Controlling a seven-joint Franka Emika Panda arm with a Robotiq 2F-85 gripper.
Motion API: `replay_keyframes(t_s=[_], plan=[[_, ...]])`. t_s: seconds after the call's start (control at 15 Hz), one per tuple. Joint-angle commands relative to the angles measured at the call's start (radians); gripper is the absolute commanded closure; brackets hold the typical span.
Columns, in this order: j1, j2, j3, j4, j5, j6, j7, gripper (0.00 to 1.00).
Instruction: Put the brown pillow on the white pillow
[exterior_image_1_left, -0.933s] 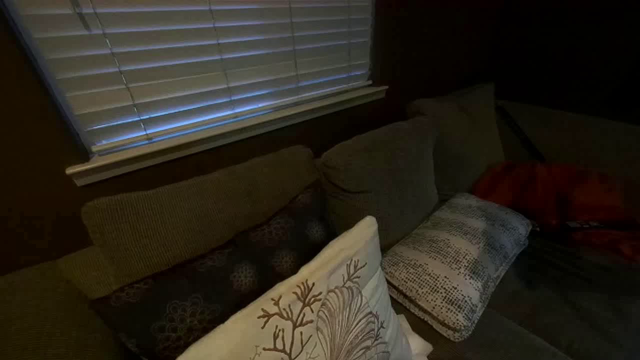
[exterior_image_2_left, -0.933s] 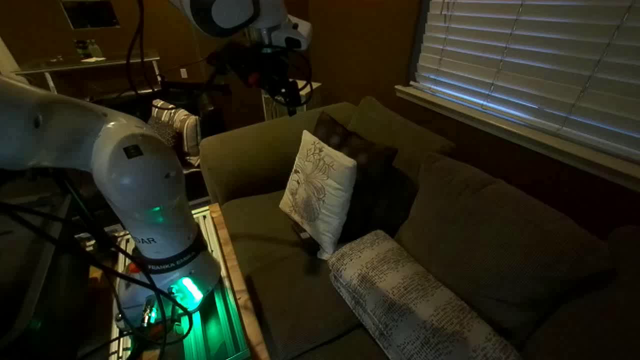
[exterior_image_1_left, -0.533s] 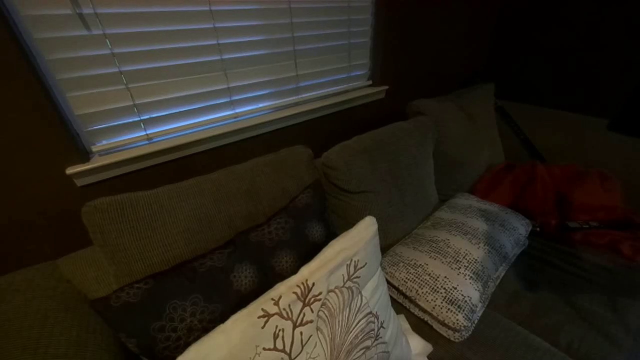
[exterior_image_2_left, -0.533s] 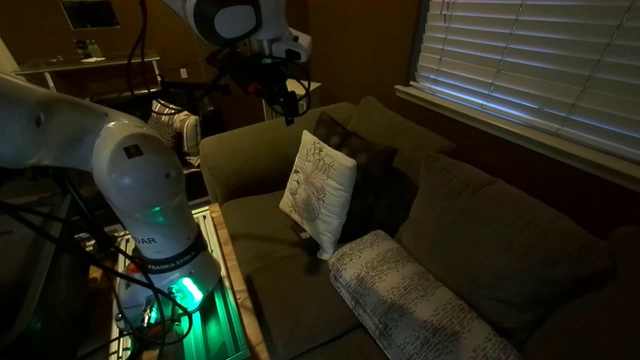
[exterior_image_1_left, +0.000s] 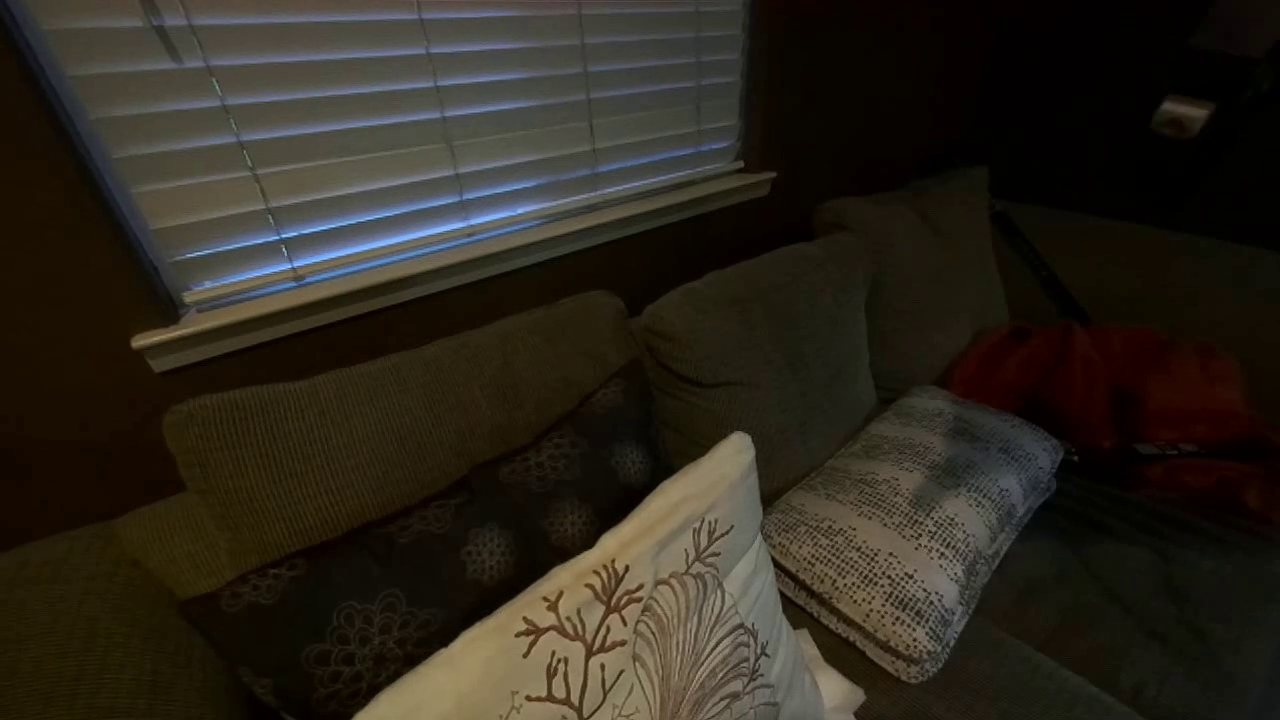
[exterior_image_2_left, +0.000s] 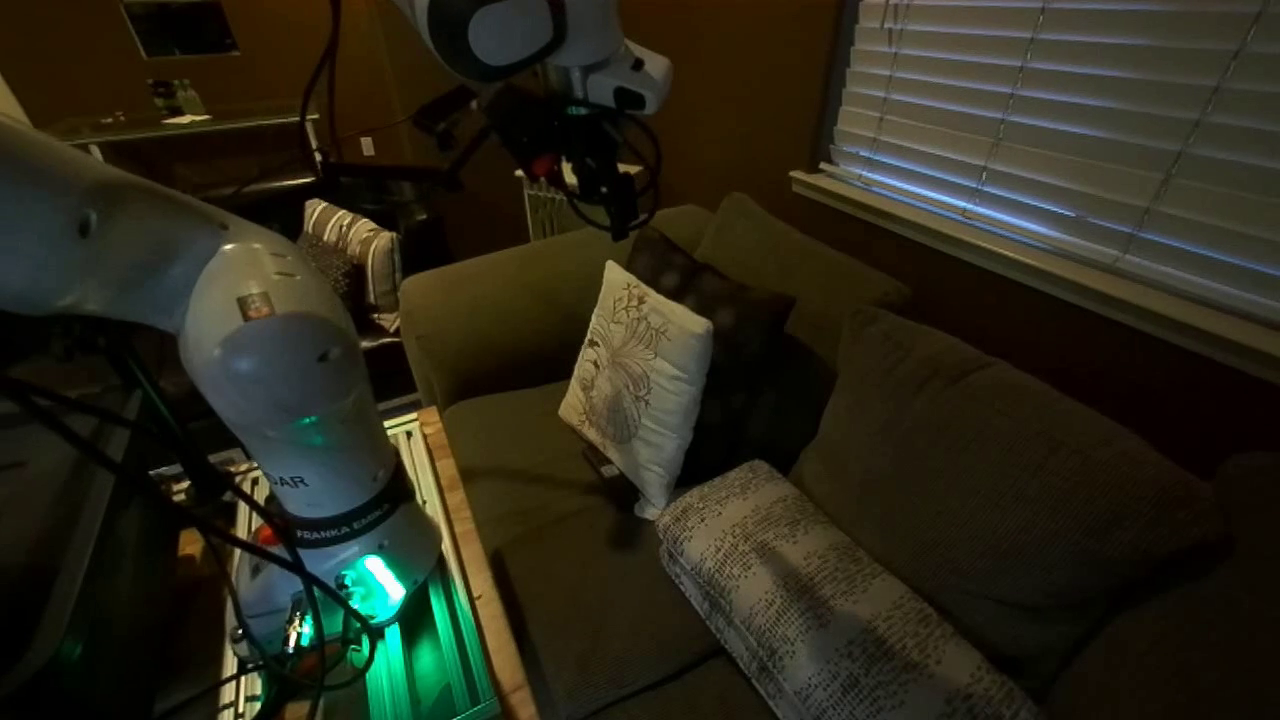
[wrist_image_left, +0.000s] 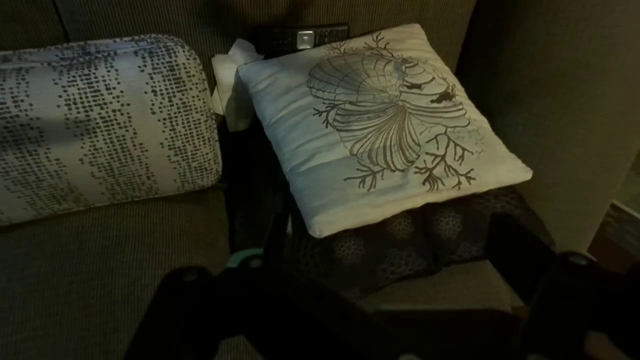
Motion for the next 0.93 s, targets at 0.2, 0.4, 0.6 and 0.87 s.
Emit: replay_keyframes(t_s=[0.2,0.4,0.6,0.87], plan=[[-0.012,0.336,-0.024,0.205,0.029,0.044,-0.021,0.00],[-0.009,0.492,0.013,0.318,0.017,0.036,0.000,0.00],[-0.018,0.629,0.059,0.416,-0.010,0.052,0.024,0.00],[-0.023,0.782,0.104,0.510,-0.088,0.115,0.084,0.00]])
